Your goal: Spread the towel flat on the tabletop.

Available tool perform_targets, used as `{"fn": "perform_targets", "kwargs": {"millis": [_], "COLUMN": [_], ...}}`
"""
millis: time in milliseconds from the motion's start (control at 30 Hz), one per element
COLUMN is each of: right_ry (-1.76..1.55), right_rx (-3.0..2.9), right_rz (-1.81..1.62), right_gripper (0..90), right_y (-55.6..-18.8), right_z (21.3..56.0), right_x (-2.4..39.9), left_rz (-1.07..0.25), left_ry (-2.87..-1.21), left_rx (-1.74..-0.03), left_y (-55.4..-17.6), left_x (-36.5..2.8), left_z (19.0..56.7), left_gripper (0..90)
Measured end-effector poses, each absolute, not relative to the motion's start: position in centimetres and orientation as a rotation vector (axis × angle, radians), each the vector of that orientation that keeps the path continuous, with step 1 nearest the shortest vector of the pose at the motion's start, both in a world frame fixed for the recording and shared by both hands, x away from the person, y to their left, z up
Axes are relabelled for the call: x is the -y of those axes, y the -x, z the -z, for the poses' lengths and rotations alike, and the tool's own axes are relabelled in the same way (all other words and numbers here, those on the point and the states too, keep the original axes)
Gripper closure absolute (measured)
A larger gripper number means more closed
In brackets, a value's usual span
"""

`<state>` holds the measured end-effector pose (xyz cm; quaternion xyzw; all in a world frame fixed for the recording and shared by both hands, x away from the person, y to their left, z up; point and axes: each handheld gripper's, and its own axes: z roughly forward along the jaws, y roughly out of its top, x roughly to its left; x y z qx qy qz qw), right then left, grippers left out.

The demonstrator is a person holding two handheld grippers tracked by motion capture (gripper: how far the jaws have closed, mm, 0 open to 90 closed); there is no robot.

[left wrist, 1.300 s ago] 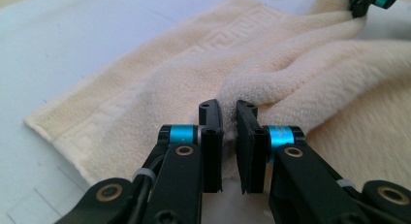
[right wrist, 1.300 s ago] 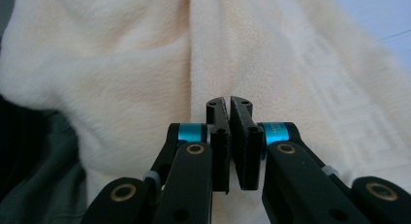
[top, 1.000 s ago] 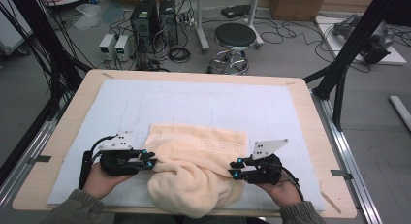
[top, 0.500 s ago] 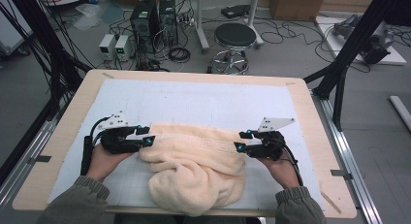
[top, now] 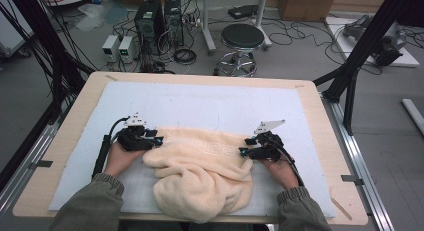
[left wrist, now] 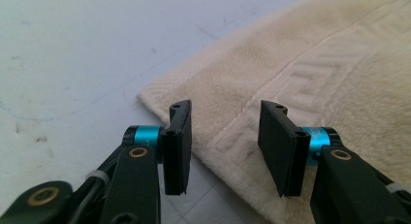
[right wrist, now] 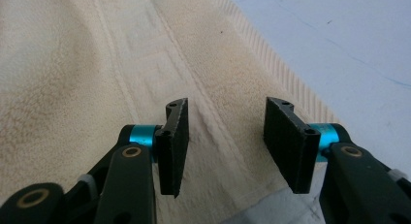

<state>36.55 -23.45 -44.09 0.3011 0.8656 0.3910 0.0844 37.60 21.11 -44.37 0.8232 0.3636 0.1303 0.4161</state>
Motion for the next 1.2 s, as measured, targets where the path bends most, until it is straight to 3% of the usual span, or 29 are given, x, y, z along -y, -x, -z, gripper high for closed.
{"fn": "perform_targets", "kwargs": {"millis": [233, 433, 533, 667, 767, 900, 933, 967, 1200], "right_ry": [-0.871, -0.848, -0.875, -0.881, -0.881, -0.859, -0.861, -0.845, -0.839], "right_rx": [-2.572, -2.596, -2.611, -2.621, -2.623, -2.624, -2.622, -2.615, -2.611], "right_rz": [-1.133, -1.160, -1.199, -1.210, -1.200, -1.196, -1.197, -1.185, -1.182], "right_gripper": [61.9, 80.3, 83.2, 84.3, 84.4, 84.4, 84.4, 84.4, 84.2], "right_y": [-36.5, -36.7, -36.9, -37.1, -37.1, -37.2, -37.2, -37.2, -37.2], "right_z": [44.1, 44.1, 44.2, 44.2, 44.1, 44.2, 44.2, 44.1, 44.1], "right_x": [23.2, 23.0, 23.2, 23.3, 23.2, 23.2, 23.2, 23.1, 23.1], "left_rz": [-0.400, -0.432, -0.442, -0.434, -0.433, -0.440, -0.436, -0.429, -0.402], "left_ry": [-2.092, -2.105, -2.105, -2.101, -2.096, -2.068, -2.048, -2.045, -2.081], "left_rx": [-0.901, -0.894, -0.893, -0.895, -0.904, -0.924, -0.934, -0.930, -0.935], "left_y": [-37.4, -37.2, -37.2, -37.2, -37.3, -37.4, -37.4, -37.4, -37.4], "left_x": [-20.6, -20.1, -20.0, -20.0, -20.4, -20.6, -20.7, -20.6, -20.0], "left_z": [44.4, 44.4, 44.4, 44.4, 44.3, 44.2, 44.1, 44.1, 44.6], "left_gripper": [61.0, 71.9, 82.2, 83.9, 79.3, 54.5, 54.5, 47.8, 51.7]}}
